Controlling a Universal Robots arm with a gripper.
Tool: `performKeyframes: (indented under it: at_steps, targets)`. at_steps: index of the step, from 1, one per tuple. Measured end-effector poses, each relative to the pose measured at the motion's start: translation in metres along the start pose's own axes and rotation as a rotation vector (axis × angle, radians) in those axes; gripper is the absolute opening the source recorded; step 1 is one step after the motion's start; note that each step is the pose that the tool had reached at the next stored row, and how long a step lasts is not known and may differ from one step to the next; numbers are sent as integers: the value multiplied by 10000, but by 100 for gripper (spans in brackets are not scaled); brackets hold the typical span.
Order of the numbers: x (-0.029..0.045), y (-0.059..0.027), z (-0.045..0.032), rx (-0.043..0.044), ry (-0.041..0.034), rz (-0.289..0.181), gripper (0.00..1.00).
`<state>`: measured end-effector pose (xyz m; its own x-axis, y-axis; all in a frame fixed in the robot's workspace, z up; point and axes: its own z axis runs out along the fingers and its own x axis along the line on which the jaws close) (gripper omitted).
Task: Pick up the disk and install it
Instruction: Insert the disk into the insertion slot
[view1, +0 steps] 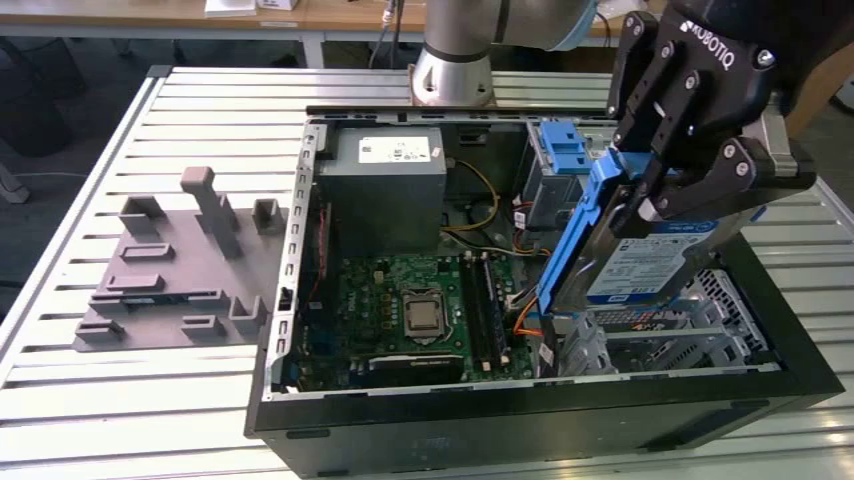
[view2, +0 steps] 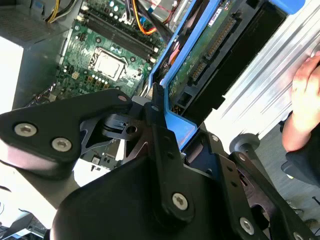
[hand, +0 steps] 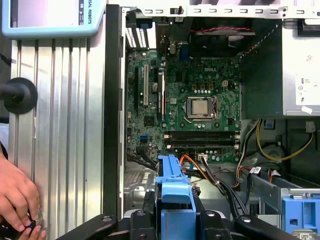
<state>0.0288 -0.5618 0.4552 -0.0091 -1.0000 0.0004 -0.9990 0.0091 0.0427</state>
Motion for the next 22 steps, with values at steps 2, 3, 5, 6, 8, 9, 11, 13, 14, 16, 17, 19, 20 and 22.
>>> performKeyframes:
  at_steps: [2, 3, 5, 6, 8, 9, 11, 13, 14, 16, 17, 19, 20, 22]
  targets:
    - [-1, -16, -1, -2, 5, 1, 36]
    - [-1, -24, 0, -1, 4, 1, 36]
    - [-1, -41, 0, -1, 3, 1, 36]
    - [-1, -49, -1, 0, 4, 0, 36]
    - [0, -55, -1, -1, 4, 1, 36]
    - [-1, -57, 0, -1, 3, 1, 36]
    - [0, -58, 0, -1, 3, 1, 36]
    - [0, -61, 0, -1, 4, 0, 36]
    - [0, -67, 0, -1, 4, -2, 36]
    - [-1, -75, 1, -1, 4, 1, 36]
    - [-1, -77, 1, -1, 3, 1, 36]
    - [-1, -80, 1, -1, 3, 1, 36]
    - [-1, -84, 2, -1, 2, 0, 36]
    - [-1, -96, 2, -1, 3, 1, 36]
